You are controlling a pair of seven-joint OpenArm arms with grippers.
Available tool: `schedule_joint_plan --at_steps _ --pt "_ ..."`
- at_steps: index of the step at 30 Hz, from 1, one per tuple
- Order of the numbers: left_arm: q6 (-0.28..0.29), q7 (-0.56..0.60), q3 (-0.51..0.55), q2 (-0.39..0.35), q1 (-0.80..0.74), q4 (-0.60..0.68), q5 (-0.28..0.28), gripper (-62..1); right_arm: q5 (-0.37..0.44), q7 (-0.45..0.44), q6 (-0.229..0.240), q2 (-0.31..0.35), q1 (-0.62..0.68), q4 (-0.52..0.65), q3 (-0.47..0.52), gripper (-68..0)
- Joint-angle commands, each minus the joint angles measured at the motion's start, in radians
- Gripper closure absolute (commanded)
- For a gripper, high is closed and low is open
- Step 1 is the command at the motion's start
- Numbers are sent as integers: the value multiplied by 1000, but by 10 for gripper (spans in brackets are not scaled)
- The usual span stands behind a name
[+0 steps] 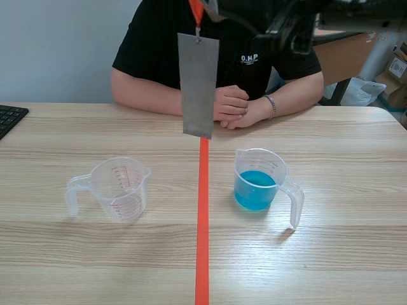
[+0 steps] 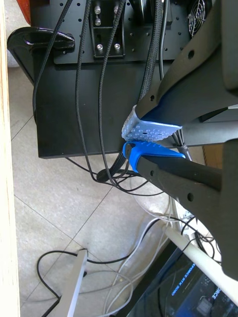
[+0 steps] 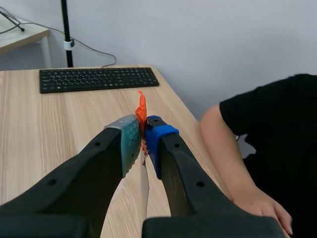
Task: Do the redox reaction experiment.
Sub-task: 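Move the plate over the blue solution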
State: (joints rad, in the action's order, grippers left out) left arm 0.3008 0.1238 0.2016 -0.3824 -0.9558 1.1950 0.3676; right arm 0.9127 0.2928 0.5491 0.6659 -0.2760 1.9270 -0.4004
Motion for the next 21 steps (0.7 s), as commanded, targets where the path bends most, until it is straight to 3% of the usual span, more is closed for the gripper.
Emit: schedule_joint_plan --at_steps 1,11,21 --pt "9 10 10 5 -14 8 6 -47 30 -21 26 37 21 8 39 -17" --pt "8 14 10 5 -13 8 6 -47 95 -22 73 188 165 8 242 -17" --pt "8 6 10 5 -14 8 5 -47 105 -19 88 209 197 -37 296 -15"
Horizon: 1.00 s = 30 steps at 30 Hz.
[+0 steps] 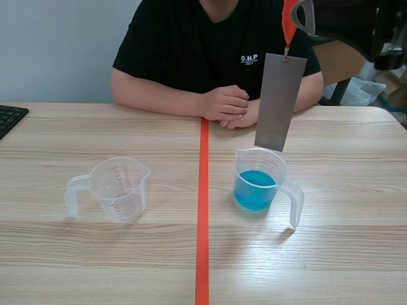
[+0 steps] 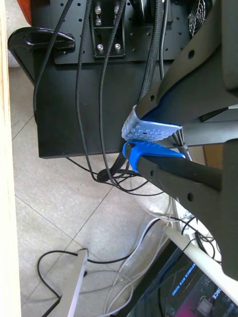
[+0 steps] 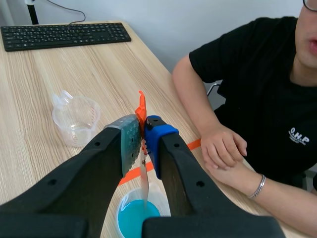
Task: Do the redox reaction experiment.
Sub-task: 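Move the plate over the blue solution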
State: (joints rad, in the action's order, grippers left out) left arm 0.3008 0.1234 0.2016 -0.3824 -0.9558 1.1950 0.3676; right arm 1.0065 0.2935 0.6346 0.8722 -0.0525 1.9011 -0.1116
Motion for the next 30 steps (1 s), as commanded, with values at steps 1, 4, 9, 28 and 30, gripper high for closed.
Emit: schedule_joint_plan --at_steps 1,4,9,28,30 --pt "8 7 10 5 -14 8 5 -47 11 -27 16 3 -28 -23 7 -15" --pt "7 7 10 5 -14 8 5 -47 11 -53 41 3 -28 -49 7 -15" --pt "7 8 10 5 -13 8 6 -47 10 -83 58 2 -31 -77 6 -15" --pt "9 -3 10 -23 -45 19 2 -47 -32 -109 70 -17 -98 -110 -61 -15" --pt "9 32 10 -44 -76 36 11 -47 -46 -108 70 -31 -98 -117 -61 -15"
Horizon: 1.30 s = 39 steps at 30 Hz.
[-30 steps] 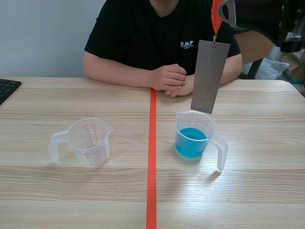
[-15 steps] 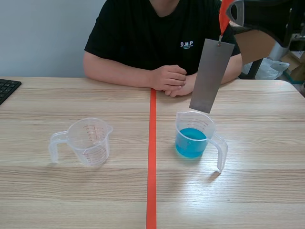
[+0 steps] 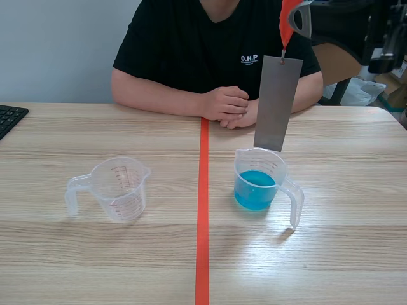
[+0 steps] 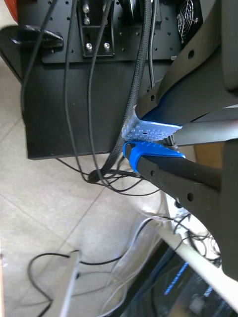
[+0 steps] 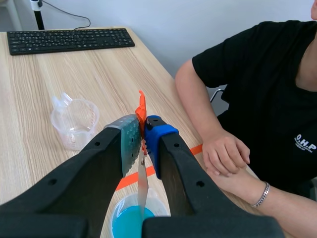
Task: Do the redox reaction experiment.
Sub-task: 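Move the plate over the blue solution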
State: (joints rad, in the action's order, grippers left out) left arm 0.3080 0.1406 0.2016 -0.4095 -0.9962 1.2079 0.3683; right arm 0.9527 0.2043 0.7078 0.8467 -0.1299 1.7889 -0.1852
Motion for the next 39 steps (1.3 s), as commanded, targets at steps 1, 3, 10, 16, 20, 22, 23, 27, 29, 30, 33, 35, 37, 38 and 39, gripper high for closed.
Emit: schedule_joint_plan --at_steps 1,3,10,16,20,22,23,27,29,30,33,35,37,38,39 --pt "3 29 10 -29 -53 34 15 -47 1 -18 -3 -9 -20 -9 13 -15" --pt "2 64 10 -53 -89 58 26 -47 -3 -19 -3 -11 -20 -11 13 -15" --pt "2 212 14 -177 -172 119 58 -47 -3 -19 -3 -10 -20 -11 13 -15" --pt "2 328 14 -306 -171 182 58 -47 -3 -19 -3 -10 -20 -11 13 -15" --pt "2 341 16 -394 -150 269 58 -47 -3 -19 -3 -10 -20 -11 13 -15" --pt "2 338 16 -435 -119 310 58 -47 -3 -19 -3 -10 -20 -11 13 -15" --pt "2 336 16 -452 -97 326 58 -47 -3 -19 -3 -10 -20 -11 13 -15" --pt "2 303 16 -498 26 378 57 -47 -3 -19 -3 -10 -20 -11 13 -15" --pt "11 274 15 -509 101 403 57 -47 -3 -19 -3 -10 -20 -11 13 -15" --pt "27 259 12 -515 141 414 56 -47 -3 -19 -3 -10 -20 -11 13 -15" --pt "67 218 -26 -539 256 436 48 -47 -3 -19 -3 -10 -20 -11 13 -15" --pt "77 203 -76 -545 339 446 16 -47 -3 -19 -3 -10 -20 -11 13 -15" --pt "80 193 -146 -544 431 450 -32 -47 -3 -16 -3 -10 -20 -11 13 -15" --pt "80 179 -188 -544 481 450 -51 -47 -3 -15 -3 -10 -20 -11 13 -15" --pt "80 161 -231 -541 530 450 -64 -47 -3 -15 -3 -10 -20 -11 13 -15"
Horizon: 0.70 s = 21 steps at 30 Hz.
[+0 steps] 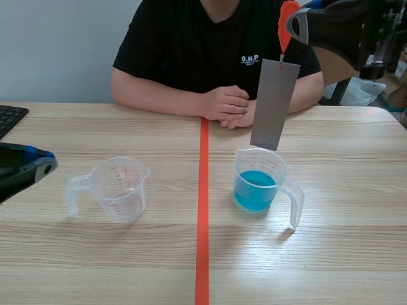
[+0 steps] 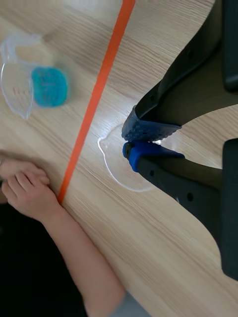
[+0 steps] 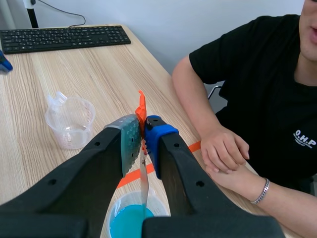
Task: Do the redox reaction experiment.
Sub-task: 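Move the plate over the blue solution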
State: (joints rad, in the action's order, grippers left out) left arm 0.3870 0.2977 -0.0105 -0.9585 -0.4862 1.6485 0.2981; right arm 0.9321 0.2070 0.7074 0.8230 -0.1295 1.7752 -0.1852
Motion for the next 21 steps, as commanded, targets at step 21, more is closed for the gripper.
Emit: schedule_joint_plan --at_steps 21 --pt "0 -141 -418 402 552 -195 -260 -47 17 -18 -3 13 -20 3 13 -15"
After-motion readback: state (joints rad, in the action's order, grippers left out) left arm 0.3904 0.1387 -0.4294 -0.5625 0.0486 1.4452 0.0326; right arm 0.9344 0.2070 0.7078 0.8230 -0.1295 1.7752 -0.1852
